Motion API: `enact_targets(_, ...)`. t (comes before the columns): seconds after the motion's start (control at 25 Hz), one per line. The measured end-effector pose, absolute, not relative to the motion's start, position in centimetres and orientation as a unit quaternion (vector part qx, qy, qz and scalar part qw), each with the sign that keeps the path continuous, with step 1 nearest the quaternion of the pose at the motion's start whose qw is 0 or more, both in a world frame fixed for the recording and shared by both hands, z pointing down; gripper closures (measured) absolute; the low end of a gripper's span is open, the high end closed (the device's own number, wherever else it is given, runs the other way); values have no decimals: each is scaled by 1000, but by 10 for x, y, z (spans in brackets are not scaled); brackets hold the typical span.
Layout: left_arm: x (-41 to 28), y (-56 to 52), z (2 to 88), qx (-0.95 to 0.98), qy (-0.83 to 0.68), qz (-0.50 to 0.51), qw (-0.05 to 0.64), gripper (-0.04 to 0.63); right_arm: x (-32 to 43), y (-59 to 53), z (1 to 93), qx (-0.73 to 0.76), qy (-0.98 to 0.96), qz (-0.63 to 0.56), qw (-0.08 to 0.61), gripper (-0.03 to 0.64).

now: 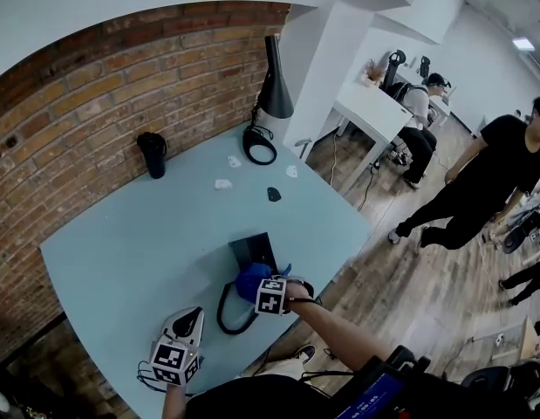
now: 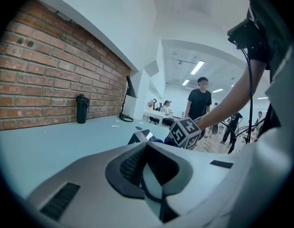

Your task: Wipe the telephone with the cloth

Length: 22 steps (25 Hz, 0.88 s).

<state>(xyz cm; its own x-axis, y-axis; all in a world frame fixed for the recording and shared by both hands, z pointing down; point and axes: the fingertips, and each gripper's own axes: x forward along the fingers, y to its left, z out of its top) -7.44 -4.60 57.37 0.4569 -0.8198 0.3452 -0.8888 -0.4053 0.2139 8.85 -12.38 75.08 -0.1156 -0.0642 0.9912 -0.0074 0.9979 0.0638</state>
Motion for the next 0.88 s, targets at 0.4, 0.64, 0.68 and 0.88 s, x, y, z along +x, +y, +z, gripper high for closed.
enact_targets(0.4, -74, -43, 578, 834, -508, 100, 189, 589, 91, -112, 756, 32, -747, -8, 664, 540)
enact_targets(0.64, -74, -41, 574, 834, -509, 104, 185, 589, 101, -65, 778, -12, -744, 51, 666, 543)
enact_targets(0.68, -76, -40, 573, 833, -510, 104, 185, 589, 102, -64, 777, -4, -750, 55, 659, 543)
enact_targets(0.88, -83, -36, 578, 828, -516, 104, 192, 589, 102, -70, 752, 6, -777, 87, 623, 543)
